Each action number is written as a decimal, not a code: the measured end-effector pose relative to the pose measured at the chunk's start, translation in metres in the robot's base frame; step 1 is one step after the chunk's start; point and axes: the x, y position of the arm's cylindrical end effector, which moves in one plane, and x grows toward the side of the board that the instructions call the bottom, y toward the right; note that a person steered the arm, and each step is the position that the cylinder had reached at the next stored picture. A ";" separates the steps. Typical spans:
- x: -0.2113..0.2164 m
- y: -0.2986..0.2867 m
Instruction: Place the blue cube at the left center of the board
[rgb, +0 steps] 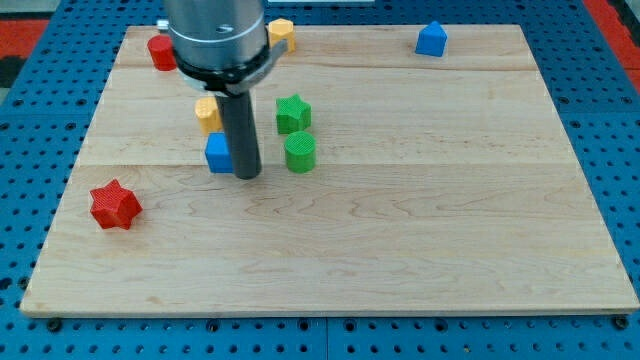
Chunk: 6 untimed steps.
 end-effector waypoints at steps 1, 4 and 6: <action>-0.023 -0.054; -0.056 -0.054; -0.058 -0.115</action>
